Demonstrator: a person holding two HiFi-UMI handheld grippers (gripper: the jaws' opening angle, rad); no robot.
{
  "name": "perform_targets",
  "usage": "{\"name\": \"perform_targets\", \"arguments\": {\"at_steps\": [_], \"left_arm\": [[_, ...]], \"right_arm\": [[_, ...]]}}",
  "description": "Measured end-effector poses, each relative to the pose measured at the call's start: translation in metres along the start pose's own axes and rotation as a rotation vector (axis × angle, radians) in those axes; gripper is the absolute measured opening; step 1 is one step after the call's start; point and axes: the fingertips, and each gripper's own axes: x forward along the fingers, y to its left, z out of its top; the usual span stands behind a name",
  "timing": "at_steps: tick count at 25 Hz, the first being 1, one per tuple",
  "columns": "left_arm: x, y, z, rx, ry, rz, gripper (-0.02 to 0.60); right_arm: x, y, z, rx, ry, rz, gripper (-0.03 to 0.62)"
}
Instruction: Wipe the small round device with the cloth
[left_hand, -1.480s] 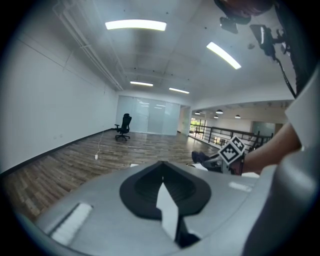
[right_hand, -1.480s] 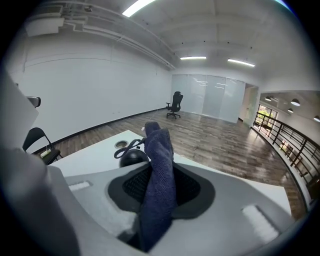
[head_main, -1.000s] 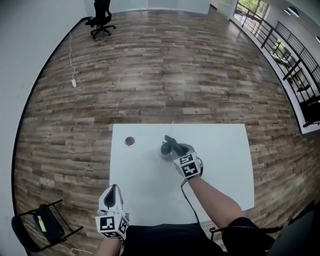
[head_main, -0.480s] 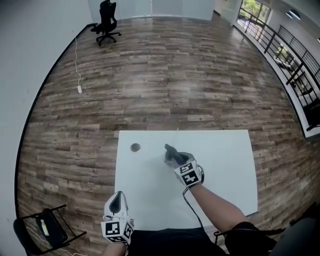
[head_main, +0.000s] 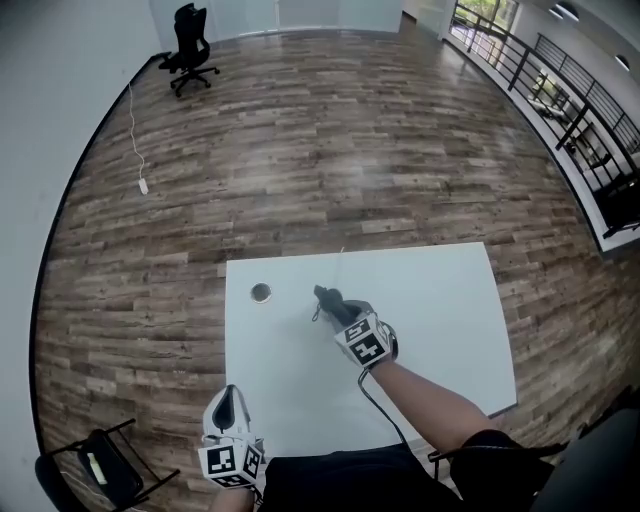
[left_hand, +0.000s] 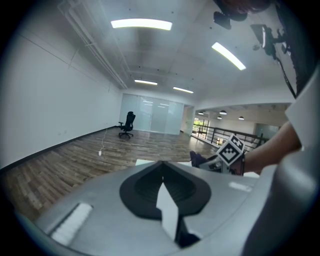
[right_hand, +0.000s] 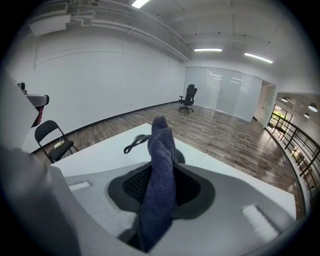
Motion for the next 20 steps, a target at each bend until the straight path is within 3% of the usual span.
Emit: {"name": "perform_targets", "arguments": {"at_steps": [5,9,14,20], "left_arm": [[-0.006,0.006,0.000,-0.006,-0.001,0.013,0.008],[-0.010,0.009,-0.004,-0.011,0.005,0.018,0.006],[-0.013,0.012,-0.001,-0.009,0.004,0.022,0.008],[-0.014,0.020,0.002,-0.011,-0.006,0.030,0.008]], "right_arm": [[-0.002,0.002,-0.001,0.007,0.001,-0.004,0.106],[0.007,0.018,-0.019,0.013,0.056,0.052,0.106],[0.029,0.042,-0.088,0.210,0.251,0.138,0.106],[0.017,0.025,-0.079,0.230,0.143,0.071,0.106]]}}
